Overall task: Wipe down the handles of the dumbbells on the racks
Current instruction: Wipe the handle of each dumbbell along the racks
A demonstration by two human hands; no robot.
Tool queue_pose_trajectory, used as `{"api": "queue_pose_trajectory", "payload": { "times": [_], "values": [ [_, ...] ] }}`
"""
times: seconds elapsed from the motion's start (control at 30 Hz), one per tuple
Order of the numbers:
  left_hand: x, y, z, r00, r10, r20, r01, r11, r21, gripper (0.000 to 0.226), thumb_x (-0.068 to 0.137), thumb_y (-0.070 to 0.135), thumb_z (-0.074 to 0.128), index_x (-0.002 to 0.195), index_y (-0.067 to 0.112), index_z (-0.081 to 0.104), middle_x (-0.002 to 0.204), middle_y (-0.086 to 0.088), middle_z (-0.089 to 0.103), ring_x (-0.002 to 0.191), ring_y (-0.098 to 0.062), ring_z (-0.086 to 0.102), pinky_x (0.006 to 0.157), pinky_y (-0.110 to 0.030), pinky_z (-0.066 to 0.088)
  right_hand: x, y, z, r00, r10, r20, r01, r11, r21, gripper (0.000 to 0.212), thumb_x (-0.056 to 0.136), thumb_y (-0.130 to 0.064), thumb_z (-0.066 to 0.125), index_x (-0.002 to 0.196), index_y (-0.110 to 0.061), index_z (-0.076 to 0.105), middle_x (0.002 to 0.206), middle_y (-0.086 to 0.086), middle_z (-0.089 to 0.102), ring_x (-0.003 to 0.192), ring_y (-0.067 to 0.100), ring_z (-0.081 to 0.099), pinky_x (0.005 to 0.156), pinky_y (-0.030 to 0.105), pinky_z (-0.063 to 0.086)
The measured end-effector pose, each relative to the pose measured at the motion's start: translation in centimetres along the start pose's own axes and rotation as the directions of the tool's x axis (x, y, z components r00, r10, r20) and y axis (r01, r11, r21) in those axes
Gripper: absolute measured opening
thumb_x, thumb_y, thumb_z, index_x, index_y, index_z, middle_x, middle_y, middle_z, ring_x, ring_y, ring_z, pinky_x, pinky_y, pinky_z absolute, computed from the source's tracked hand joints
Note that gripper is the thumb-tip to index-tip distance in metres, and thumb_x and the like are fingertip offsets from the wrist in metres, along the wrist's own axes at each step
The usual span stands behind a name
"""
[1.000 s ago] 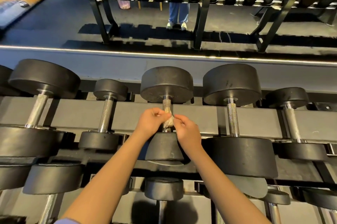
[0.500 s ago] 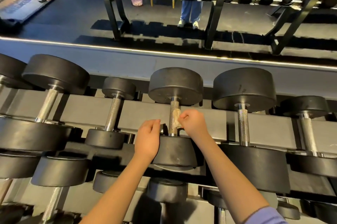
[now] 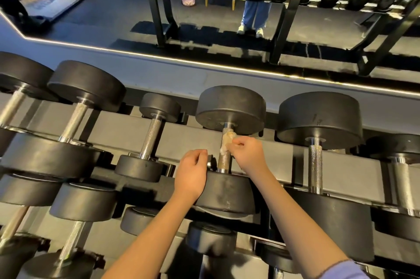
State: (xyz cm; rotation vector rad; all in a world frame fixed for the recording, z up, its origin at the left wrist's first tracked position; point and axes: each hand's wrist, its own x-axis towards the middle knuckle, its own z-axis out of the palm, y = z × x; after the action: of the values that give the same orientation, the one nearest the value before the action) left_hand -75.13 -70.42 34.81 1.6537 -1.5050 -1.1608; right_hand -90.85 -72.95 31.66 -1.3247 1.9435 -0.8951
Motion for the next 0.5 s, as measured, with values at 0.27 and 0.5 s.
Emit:
{"api": "queue_pose_trajectory", "payload": {
  "times": [0.27,0.5],
  "values": [
    [0.0,0.0,0.1,1.0,0.003,-0.005,-0.003,1.0,0.004,0.029,0.099,0.023,0.042,0.073,0.032,0.051,0.086,0.011,0.055,0.082,-0.002,0.048,0.073,-0.019,0.037,1.5,-1.6,0.8,0.985,0.05,-0.167,-0.047,0.999,0.027,0.022,0.088,-0.008,0.056,0.069,-0.011,0.066,0.062,-0.004,0.056,0.061,0.01,0.053,0.054,0.018,0.033],
    [0.2,-0.3,0.1,1.0,-0.007,-0.013,0.008,0.999,0.045,0.02,0.099,0.024,0.042,0.081,0.024,0.05,0.083,0.016,0.049,0.081,-0.002,0.045,0.069,-0.013,0.034,1.4,-1.7,1.1,0.992,0.017,-0.122,-0.021,0.999,-0.031,0.022,0.086,-0.033,0.064,0.08,-0.012,0.06,0.076,0.004,0.057,0.069,0.016,0.054,0.055,0.023,0.032]
  ]
}}
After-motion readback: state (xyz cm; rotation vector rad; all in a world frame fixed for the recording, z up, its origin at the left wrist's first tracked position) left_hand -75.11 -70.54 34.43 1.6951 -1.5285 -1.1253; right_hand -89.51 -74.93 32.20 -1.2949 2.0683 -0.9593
